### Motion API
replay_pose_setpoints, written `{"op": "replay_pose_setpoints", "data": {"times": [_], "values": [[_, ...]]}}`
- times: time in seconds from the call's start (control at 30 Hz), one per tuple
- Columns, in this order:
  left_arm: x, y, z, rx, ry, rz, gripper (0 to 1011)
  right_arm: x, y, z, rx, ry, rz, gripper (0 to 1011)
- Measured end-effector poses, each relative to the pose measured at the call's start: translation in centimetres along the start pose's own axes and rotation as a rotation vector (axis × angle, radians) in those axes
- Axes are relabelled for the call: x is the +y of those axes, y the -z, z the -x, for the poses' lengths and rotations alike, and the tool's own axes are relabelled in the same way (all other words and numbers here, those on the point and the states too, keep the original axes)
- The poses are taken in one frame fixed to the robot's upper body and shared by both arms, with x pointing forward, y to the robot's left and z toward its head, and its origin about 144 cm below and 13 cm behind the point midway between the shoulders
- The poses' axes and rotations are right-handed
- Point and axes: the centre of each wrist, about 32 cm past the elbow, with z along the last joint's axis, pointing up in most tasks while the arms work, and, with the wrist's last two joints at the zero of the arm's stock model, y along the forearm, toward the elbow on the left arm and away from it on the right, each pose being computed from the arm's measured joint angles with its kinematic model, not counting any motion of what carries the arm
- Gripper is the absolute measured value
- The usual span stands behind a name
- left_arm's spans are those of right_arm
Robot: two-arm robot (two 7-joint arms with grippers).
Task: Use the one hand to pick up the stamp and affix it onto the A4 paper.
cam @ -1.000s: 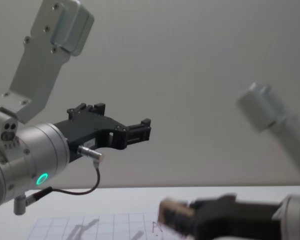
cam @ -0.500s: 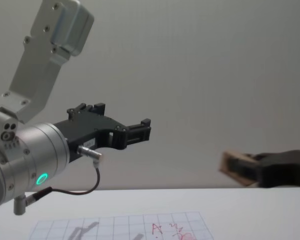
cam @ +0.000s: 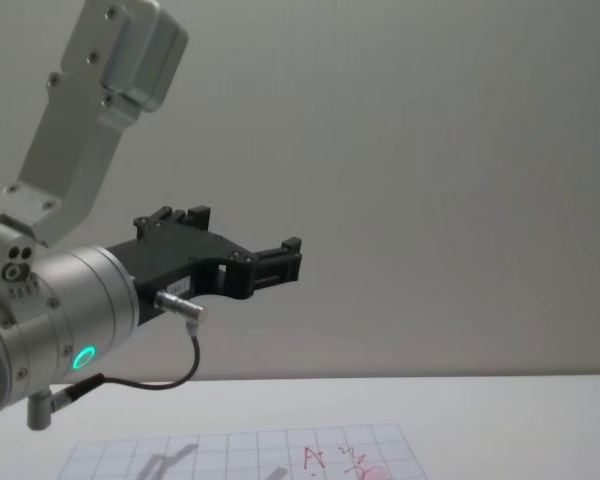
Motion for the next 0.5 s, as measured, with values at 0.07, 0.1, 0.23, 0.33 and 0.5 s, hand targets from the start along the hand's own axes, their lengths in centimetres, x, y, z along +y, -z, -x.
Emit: {"op": "replay_pose_setpoints", "data": {"times": [0.07, 0.1, 0.23, 0.33, 0.5], "values": [[0.0, 0.0, 0.0, 0.000, 0.000, 0.000, 1001, -0.7, 0.4, -0.2, -0.005, 0.019, 0.012, 220], [0.0, 0.0, 0.0, 0.000, 0.000, 0.000, 1001, -1.3, 0.6, -0.4, -0.010, 0.039, 0.021, 220], [0.0, 0.0, 0.0, 0.000, 0.000, 0.000, 1001, -2.5, 1.2, -0.7, -0.020, 0.070, 0.050, 220], [0.0, 0.0, 0.0, 0.000, 0.000, 0.000, 1001, -3.2, 1.5, -1.0, -0.026, 0.086, 0.074, 220], [0.0, 0.0, 0.0, 0.000, 0.000, 0.000, 1001, -3.9, 1.9, -1.3, -0.034, 0.095, 0.118, 220]]}}
